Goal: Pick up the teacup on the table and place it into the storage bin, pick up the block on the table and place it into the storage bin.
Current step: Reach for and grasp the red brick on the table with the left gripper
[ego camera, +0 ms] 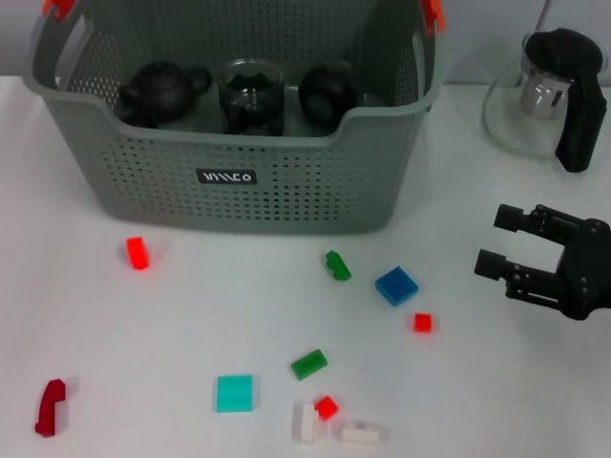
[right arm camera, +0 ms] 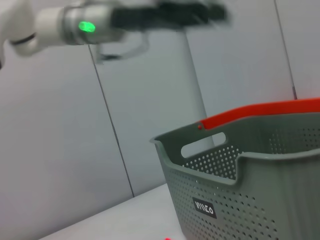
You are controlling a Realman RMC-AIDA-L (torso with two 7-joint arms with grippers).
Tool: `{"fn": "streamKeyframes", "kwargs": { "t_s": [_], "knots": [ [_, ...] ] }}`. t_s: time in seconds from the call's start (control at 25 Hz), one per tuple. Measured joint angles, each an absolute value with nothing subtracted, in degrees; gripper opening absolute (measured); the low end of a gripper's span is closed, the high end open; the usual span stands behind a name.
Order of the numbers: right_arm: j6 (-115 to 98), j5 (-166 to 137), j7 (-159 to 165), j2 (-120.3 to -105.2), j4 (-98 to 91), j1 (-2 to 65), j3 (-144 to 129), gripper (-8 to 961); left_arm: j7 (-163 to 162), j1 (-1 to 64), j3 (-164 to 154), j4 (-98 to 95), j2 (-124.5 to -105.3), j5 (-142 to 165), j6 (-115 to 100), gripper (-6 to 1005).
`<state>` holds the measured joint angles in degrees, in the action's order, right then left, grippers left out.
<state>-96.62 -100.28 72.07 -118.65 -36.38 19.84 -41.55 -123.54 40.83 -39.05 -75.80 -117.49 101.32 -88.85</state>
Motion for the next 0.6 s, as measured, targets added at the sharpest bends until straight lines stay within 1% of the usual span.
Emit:
{"fn": "streamKeyframes", "kwargs": {
  "t_s": [0.08, 0.16, 0.2, 0.28, 0.36, 0.48, 0.6],
  "knots": [
    [-96.7, -100.3, 72.1, -118.65, -36.4, 19.7, -41.4, 807, -120.8, 39.3, -35.3, -68.3, -114.16, 89.9, -97.8, 545],
    [-96.8, -100.3, 72.2, -118.65, -36.4, 19.7, -41.3, 807, -117.5, 37.9, -32.5, -56.7, -110.61, 80.7, -106.4, 544],
    [-96.9, -100.3, 72.2, -118.65, -36.4, 19.7, -41.3, 807, -115.7, 37.2, -31.7, -52.2, -109.42, 78.2, -109.5, 543],
    [-96.9, -100.3, 72.2, -118.65, -36.4, 19.8, -41.3, 807, -111.4, 35.0, -30.6, -44.9, -107.89, 75.9, -113.2, 543],
    [-96.9, -100.3, 72.3, -118.65, -36.4, 20.0, -41.3, 807, -107.5, 31.8, -30.5, -42.1, -107.86, 77.0, -114.1, 542],
    [-96.7, -100.3, 72.4, -118.65, -36.3, 20.2, -41.4, 807, -101.8, 26.1, -30.9, -43.8, -108.85, 83.1, -115.2, 540],
    [-96.6, -100.3, 72.4, -118.65, -36.3, 20.2, -41.3, 807, -97.5, 22.3, -31.1, -46.7, -109.69, 89.7, -116.3, 538]
  ]
}}
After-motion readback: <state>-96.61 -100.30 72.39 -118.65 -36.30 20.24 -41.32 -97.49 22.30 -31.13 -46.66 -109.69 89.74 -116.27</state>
